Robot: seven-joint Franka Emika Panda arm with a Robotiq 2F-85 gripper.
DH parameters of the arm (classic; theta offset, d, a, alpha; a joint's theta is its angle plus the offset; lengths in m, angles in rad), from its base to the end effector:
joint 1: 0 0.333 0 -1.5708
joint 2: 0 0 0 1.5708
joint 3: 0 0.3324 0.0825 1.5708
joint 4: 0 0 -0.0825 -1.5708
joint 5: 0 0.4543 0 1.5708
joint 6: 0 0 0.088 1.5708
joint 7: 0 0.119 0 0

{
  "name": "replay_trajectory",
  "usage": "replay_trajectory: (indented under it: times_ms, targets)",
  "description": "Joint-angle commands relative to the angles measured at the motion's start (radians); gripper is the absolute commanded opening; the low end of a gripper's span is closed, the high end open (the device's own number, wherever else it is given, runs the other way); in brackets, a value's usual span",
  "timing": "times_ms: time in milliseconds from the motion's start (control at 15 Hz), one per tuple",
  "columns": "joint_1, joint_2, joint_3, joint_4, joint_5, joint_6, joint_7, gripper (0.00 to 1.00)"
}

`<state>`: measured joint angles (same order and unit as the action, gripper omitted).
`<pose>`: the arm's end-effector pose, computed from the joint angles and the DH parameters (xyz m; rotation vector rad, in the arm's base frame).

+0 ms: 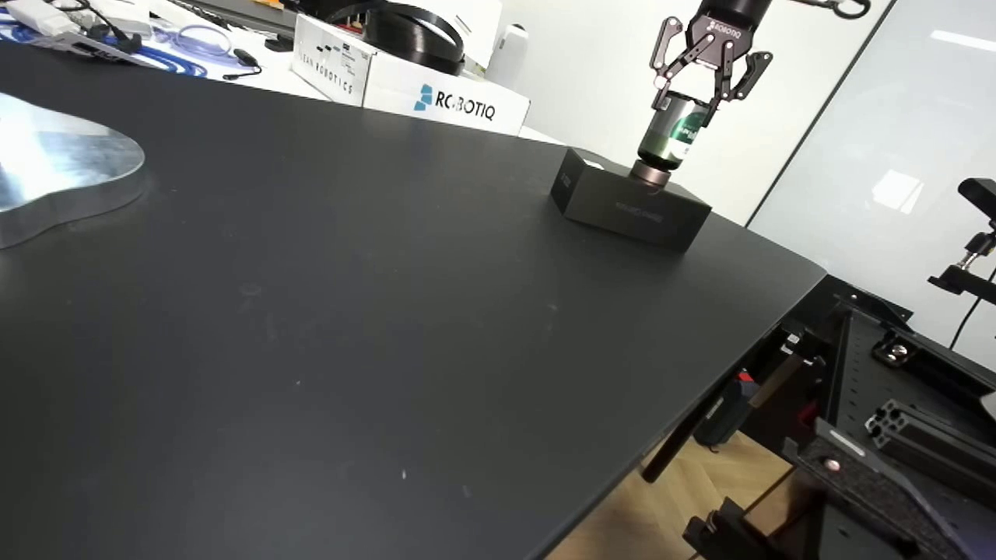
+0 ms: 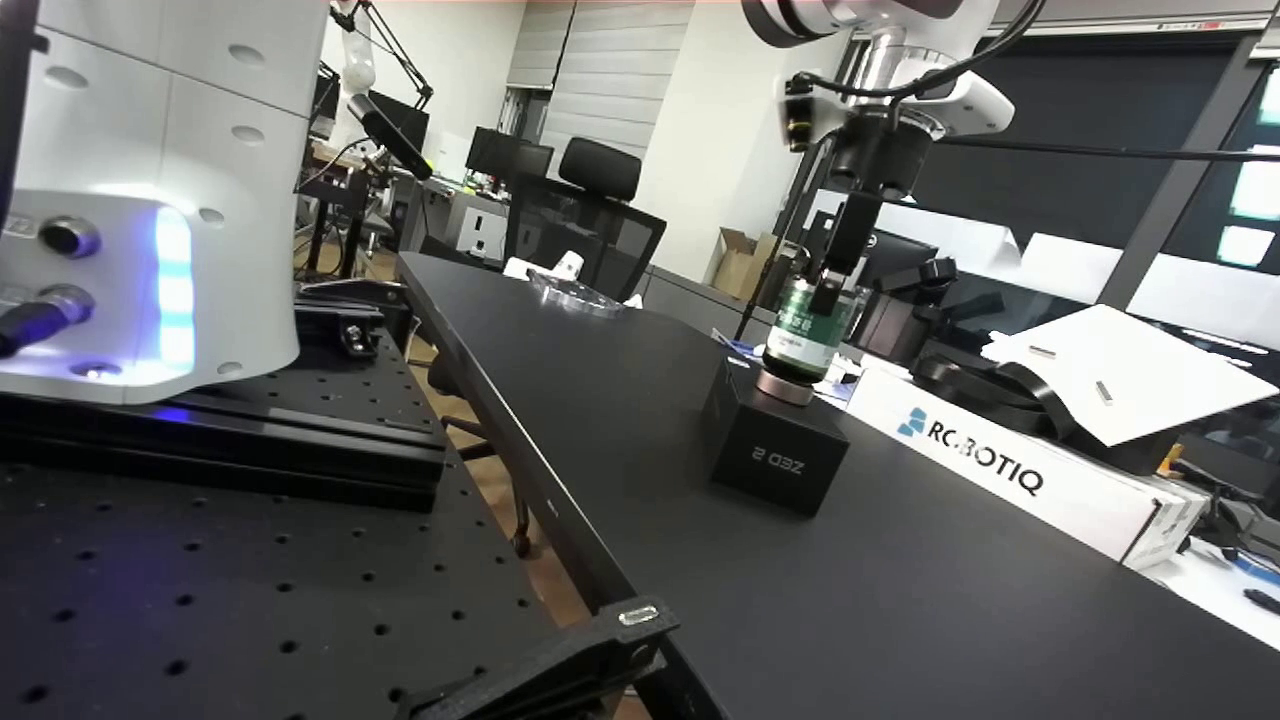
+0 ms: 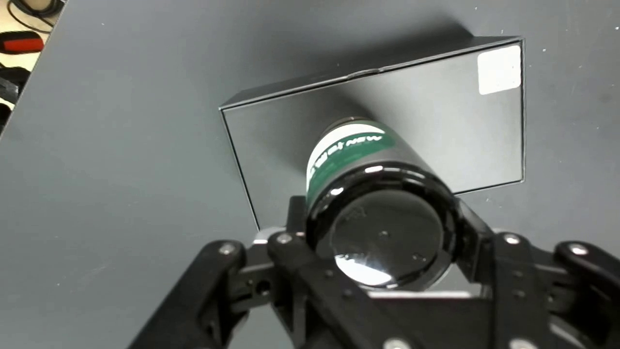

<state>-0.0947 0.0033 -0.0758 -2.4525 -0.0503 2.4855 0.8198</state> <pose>0.5190 -0.0895 0.2495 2.7745 -1.4284 0.0596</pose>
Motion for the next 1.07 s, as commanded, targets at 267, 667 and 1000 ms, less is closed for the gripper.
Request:
replay_trajectory:
  times_ms: [267, 667, 1000]
  targets:
    - [0.010, -0.145, 0.007, -0.012, 0.081, -0.076, -0.034, 1.00]
    - [-0.007, -0.240, 0.034, 0.002, 0.129, -0.198, -0.046, 1.00]
    - [-0.009, -0.273, 0.038, -0.004, 0.136, -0.222, -0.052, 1.00]
